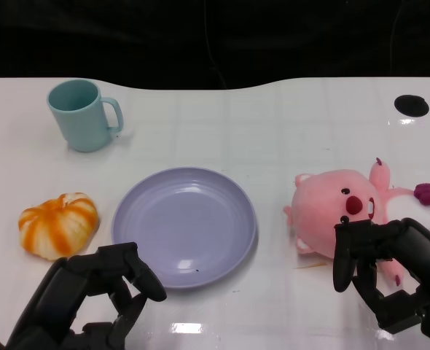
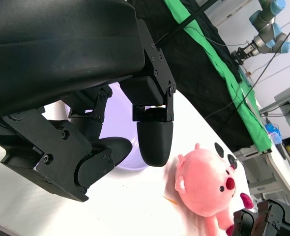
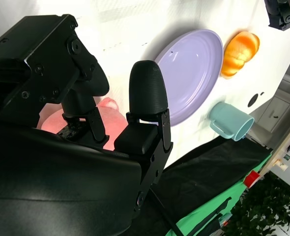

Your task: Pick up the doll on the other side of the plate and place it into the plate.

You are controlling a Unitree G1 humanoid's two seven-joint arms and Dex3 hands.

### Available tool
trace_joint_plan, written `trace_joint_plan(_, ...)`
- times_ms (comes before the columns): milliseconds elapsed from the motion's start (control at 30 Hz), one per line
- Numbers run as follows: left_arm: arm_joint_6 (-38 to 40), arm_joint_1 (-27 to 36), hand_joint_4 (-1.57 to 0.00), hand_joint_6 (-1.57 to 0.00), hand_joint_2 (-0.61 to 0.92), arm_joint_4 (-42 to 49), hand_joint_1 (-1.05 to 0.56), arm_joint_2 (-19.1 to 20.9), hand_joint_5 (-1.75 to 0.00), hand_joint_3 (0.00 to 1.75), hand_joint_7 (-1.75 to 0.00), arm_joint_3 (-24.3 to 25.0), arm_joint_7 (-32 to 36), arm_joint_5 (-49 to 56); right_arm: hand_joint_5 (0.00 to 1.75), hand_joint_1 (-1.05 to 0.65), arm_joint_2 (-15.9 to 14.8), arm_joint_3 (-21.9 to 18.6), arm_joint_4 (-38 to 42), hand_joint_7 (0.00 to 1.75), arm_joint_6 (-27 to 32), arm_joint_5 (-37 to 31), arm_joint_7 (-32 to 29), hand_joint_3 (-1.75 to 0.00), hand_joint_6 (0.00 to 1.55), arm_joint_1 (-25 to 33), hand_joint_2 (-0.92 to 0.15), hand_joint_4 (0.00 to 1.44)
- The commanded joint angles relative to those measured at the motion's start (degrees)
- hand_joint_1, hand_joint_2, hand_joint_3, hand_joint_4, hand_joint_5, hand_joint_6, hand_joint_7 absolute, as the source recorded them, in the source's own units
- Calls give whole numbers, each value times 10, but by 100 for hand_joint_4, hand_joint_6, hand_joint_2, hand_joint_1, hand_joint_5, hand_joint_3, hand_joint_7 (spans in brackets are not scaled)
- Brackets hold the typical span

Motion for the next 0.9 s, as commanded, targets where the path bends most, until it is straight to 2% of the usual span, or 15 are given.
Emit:
trace_joint_plan(33, -3, 3, -78, -85, 51, -2, -3, 6, -153, 111, -112, 7, 0, -4, 174, 21, -8, -3, -8, 145, 4, 2, 1, -138, 80, 4, -36, 85)
trace_joint_plan(733, 2, -2, -76, -84, 55, 3, -5, 12, -154, 106, -113, 15, -6, -22, 175, 15, -4, -2, 2, 147, 7, 8, 2, -139, 78, -7, -36, 83)
trace_joint_plan(900, 3, -2, -76, -84, 55, 3, -6, 14, -155, 106, -113, 16, -6, -21, 172, 16, 0, -5, 6, 142, -3, 11, -4, -137, 78, -8, -36, 82)
